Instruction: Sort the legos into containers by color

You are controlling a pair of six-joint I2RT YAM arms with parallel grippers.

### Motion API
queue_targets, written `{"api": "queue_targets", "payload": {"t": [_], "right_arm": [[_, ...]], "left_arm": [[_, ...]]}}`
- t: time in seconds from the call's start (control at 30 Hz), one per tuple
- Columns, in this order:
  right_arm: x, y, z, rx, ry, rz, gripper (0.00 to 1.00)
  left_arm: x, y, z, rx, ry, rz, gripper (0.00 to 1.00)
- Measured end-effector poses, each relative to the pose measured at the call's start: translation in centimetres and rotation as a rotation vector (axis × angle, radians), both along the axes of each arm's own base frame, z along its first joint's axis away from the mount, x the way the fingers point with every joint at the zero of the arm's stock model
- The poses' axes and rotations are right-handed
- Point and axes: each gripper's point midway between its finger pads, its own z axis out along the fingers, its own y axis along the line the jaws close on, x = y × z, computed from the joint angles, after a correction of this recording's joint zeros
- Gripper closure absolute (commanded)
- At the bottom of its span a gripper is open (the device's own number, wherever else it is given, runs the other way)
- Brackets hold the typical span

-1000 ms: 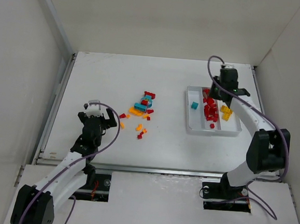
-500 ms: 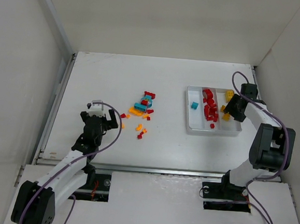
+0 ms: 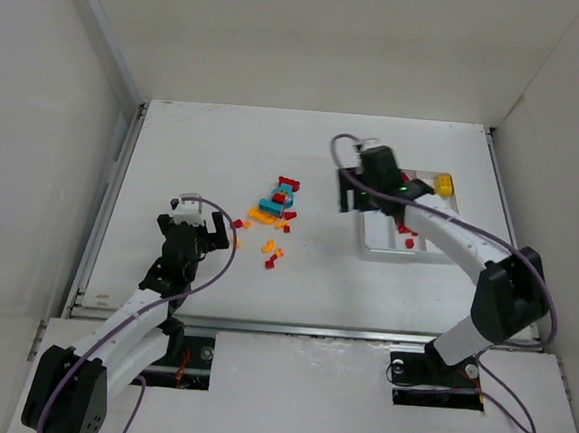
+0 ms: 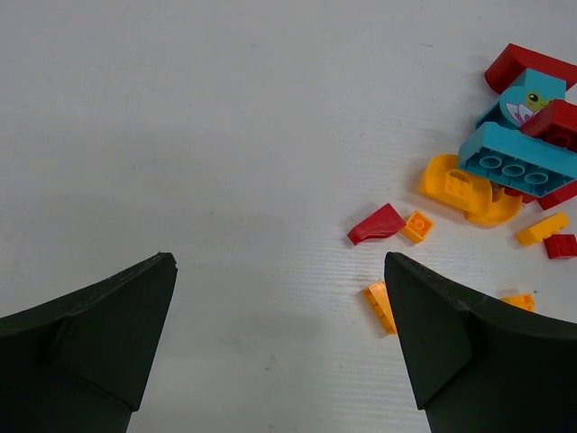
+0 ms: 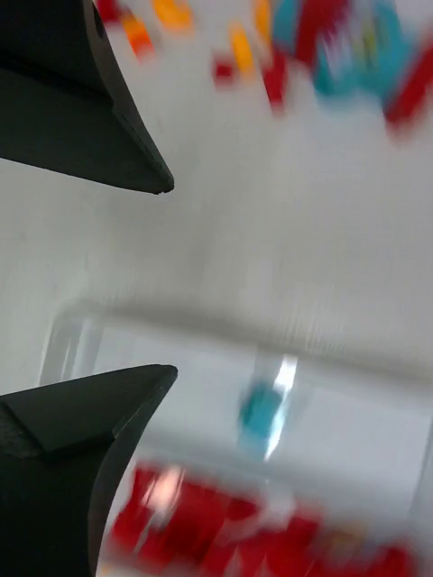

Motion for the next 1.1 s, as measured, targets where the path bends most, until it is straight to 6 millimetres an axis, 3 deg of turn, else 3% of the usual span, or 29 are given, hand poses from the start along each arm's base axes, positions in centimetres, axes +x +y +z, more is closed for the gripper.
{"api": "queue_targets", "payload": {"t": [0.03,0.1,0.17,0.23,0.3,0.4,0.5,0.6,0.73,0.97,1.1], "right_arm": [[-0.7,5.4,0.9,0.016,-0.024,0.151,0.18],[-2.4,12.8,1.4,0.047,-0.036,0.351,0.19],[-4.3,19.1,0.5,0.067,-0.015,0.515,0.2],[-5.9,23.0,-1.6,0.071,0.03,0.616,0.22],[-7.0,25.3,-4.4,0.06,0.099,0.667,0.22],[-7.5,26.8,-7.7,0.042,0.184,0.677,0.2],[-7.4,27.2,-9.2,0.016,0.222,0.662,0.2],[-7.3,27.2,-9.4,0.003,0.228,0.658,0.2],[-7.5,27.4,-9.4,-0.009,0.223,0.669,0.28],[-9.2,27.9,-10.4,-0.055,0.241,0.715,0.31],[-9.3,27.9,-10.5,-0.071,0.235,0.72,0.45]], "left_arm": [[0.0,0.0,-0.1,0.0,0.002,-0.003,0.0],[0.0,-0.1,-0.1,0.001,0.004,-0.006,0.0],[0.0,-0.1,-0.1,0.003,0.004,-0.007,0.0],[0.0,-0.1,-0.1,0.003,0.004,-0.009,0.0],[0.0,-0.1,-0.1,0.002,0.003,-0.01,0.0],[0.0,-0.1,-0.1,0.002,0.003,-0.01,0.0],[0.0,-0.1,-0.1,0.002,0.003,-0.01,0.0],[0.0,-0.1,-0.1,0.002,0.002,-0.01,0.0],[0.0,-0.1,0.0,0.002,0.001,-0.01,0.0],[0.0,-0.1,0.1,0.0,-0.004,-0.01,0.0],[0.0,-0.2,0.1,-0.001,-0.005,-0.01,0.0]]}}
